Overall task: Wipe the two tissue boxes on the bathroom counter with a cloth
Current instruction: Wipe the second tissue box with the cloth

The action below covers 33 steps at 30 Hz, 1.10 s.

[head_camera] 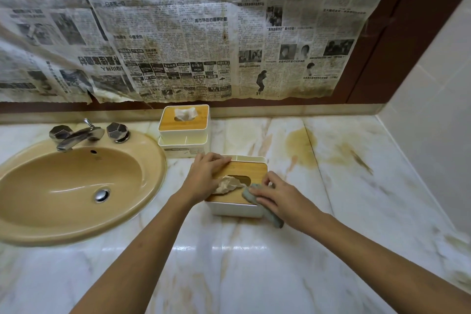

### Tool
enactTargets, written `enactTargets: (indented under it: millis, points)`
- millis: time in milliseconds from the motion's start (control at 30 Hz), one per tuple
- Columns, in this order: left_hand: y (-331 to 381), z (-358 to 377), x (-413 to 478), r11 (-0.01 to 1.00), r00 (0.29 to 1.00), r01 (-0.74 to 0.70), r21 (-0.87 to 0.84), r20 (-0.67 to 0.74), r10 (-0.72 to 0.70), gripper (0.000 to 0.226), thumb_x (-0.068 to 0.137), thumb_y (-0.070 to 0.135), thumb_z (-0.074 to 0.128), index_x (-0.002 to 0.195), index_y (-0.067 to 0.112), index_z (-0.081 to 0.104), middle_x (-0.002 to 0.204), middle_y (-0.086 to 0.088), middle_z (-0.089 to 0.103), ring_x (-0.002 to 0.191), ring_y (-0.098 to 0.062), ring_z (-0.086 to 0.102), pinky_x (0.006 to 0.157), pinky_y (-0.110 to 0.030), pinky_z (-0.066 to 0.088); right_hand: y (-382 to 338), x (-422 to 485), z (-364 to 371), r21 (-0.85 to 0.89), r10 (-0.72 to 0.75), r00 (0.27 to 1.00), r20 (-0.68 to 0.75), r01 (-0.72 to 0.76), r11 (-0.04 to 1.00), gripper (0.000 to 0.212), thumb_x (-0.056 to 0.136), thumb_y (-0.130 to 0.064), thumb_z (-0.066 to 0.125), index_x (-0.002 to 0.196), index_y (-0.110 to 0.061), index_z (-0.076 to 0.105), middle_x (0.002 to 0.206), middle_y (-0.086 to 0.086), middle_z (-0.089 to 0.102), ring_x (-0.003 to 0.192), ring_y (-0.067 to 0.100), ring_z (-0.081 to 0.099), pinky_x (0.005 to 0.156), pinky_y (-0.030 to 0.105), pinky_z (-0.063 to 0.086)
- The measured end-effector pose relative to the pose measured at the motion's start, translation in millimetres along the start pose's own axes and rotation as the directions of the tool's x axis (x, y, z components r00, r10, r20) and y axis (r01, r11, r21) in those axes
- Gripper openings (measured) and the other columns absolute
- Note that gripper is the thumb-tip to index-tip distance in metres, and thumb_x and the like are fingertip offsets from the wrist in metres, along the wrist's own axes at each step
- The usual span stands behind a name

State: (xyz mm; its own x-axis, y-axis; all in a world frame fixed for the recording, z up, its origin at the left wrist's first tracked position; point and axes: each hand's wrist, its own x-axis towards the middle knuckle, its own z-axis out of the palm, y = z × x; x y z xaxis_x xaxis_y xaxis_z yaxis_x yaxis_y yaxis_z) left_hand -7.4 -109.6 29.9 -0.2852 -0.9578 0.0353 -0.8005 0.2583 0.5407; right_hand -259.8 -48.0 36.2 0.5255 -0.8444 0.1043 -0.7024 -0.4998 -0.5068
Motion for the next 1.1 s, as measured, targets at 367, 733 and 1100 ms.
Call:
enactTargets:
  millis: [367, 733, 1100]
  points:
    - [-6, 4, 0, 0.999, 1.000, -0.022, -0.043, 0.004, 0.022, 0.054, 0.090, 0.012, 0.065, 0.141, 0.025, 0.053, 0.132, 0.007, 0.051, 0.116, -0.014, 0.034, 0.103, -0.016, 0.022, 17, 46, -4, -0.022, 0.160, 0.978, -0.131, -0.164, 0.986, 0.028, 0.100, -0.027, 0.055, 0.124, -0.020, 0.068, 0.106, 0.001, 0.044, 0.085, 0.018, 0.054, 0.073, 0.018, 0.033]
    - [-8, 3, -1, 0.999, 0.999, -0.027, -0.021, 0.029, 0.028, 0.057, 0.090, 0.011, 0.065, 0.143, 0.028, 0.050, 0.134, 0.010, 0.049, 0.118, -0.009, 0.032, 0.097, 0.001, 0.016, 26, 41, -9, 0.013, 0.143, 0.988, -0.051, -0.143, 0.990, 0.031, 0.100, -0.029, 0.055, 0.128, -0.026, 0.067, 0.107, -0.004, 0.041, 0.090, 0.012, 0.051, 0.080, 0.020, 0.036]
    - [0, -8, -9, 0.978, 1.000, 0.015, -0.206, -0.018, -0.019, 0.042, 0.089, 0.045, 0.065, 0.128, 0.031, 0.064, 0.129, 0.016, 0.052, 0.122, -0.004, 0.041, 0.106, -0.025, 0.032, 20, 14, -18, 0.106, 0.103, 0.989, 0.109, -0.114, 0.988, 0.030, 0.098, -0.032, 0.058, 0.127, -0.035, 0.066, 0.108, -0.008, 0.044, 0.093, 0.005, 0.051, 0.081, 0.013, 0.037]
